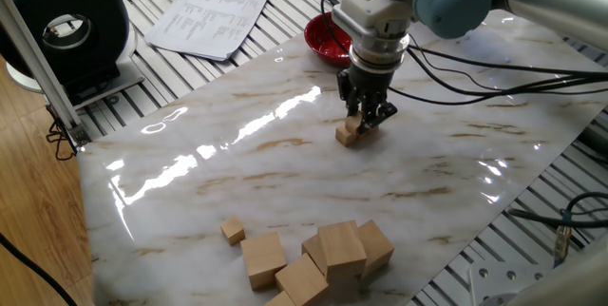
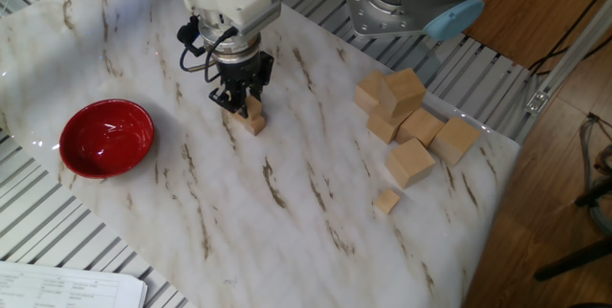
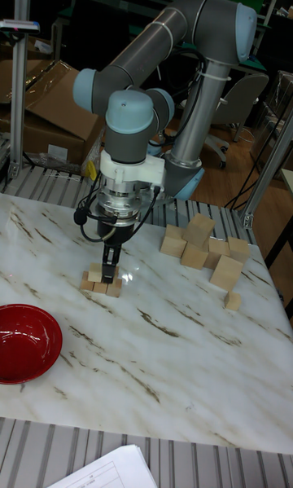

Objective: Stack the blocks into a pyramid shape

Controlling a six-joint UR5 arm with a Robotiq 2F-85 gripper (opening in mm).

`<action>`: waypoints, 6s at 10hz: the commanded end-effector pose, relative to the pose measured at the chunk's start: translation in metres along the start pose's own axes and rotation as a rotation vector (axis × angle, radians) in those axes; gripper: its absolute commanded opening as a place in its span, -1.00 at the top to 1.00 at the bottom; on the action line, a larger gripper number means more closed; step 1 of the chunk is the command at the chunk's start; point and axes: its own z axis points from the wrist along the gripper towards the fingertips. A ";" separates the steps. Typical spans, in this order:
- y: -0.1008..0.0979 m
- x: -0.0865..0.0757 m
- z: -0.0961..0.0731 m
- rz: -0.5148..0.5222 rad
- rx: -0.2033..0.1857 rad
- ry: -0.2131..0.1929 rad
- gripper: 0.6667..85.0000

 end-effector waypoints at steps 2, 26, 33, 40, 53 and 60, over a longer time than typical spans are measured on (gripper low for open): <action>-0.001 -0.001 -0.001 -0.007 0.003 -0.010 -0.07; -0.010 -0.058 -0.026 0.120 0.030 0.002 -0.44; -0.011 -0.053 -0.019 0.130 0.029 -0.047 -0.44; -0.002 -0.032 -0.017 0.139 0.010 -0.057 -0.11; 0.007 0.013 -0.027 0.039 0.013 -0.033 -0.32; 0.008 0.035 -0.016 0.018 0.035 -0.029 -0.30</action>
